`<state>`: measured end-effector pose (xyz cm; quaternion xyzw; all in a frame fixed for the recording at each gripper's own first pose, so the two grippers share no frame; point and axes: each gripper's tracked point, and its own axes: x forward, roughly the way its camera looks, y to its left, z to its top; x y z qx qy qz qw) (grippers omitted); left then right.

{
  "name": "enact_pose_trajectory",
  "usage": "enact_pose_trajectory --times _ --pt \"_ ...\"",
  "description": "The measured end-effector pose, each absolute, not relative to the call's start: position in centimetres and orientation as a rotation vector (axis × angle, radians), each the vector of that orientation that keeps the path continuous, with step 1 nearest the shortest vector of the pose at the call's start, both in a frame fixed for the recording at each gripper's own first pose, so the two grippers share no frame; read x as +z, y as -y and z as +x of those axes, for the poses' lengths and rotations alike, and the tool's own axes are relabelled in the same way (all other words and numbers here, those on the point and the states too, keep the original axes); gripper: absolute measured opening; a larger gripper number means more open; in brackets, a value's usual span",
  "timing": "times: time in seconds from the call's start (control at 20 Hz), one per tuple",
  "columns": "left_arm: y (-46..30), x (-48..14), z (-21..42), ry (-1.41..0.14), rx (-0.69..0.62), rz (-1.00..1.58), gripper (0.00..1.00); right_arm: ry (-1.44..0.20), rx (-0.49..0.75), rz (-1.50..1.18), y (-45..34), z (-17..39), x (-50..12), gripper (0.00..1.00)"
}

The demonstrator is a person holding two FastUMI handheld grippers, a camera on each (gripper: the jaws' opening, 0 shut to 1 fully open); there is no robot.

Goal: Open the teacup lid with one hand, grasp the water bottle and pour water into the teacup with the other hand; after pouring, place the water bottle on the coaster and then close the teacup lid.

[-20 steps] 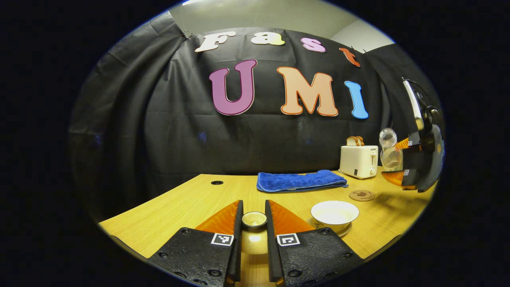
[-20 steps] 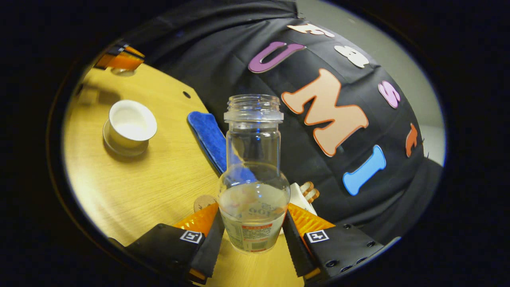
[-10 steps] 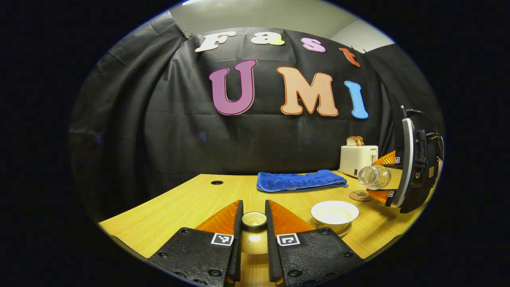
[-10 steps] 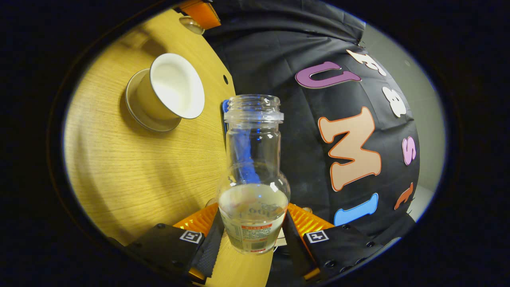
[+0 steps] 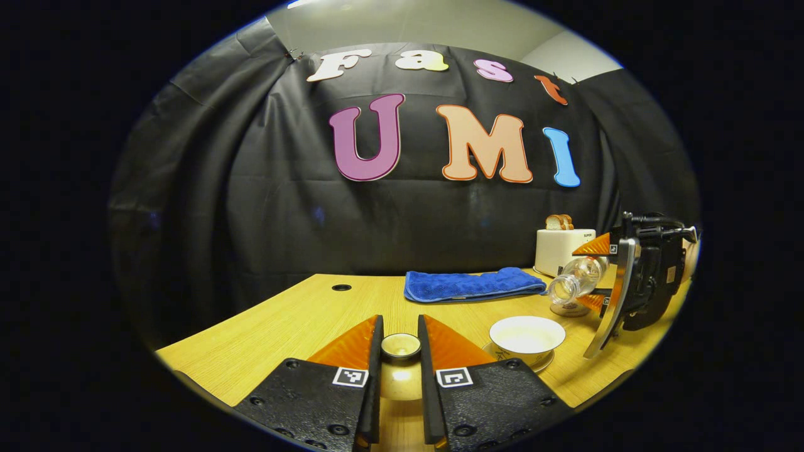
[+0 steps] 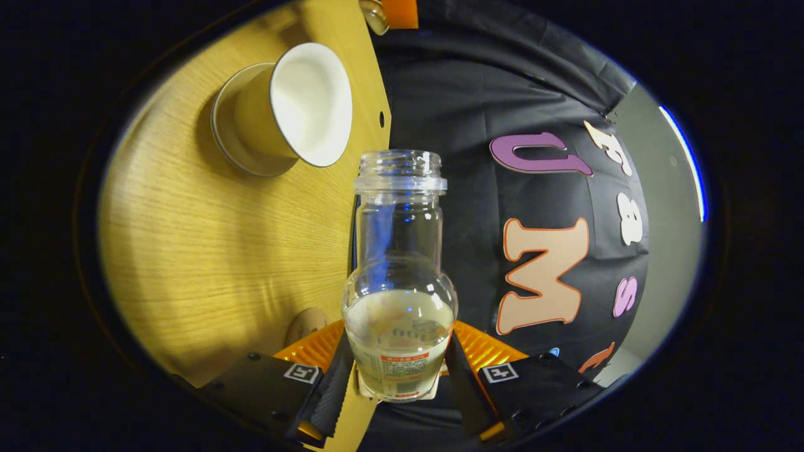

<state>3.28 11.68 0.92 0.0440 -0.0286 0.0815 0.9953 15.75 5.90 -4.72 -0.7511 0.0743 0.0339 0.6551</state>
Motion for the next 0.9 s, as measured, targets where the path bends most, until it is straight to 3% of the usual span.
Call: enact_pose_trajectory --times 0.45,0.9 --pt "-11.6 0.8 3.2 0.057 0.163 0.088 0.25 -0.019 0.074 -1.925 -7.6 16.0 -2.2 0.77" --pt "-11.7 0.8 3.2 0.057 0.163 0.087 0.25 0.044 0.037 -1.949 -7.9 16.3 0.3 0.77"
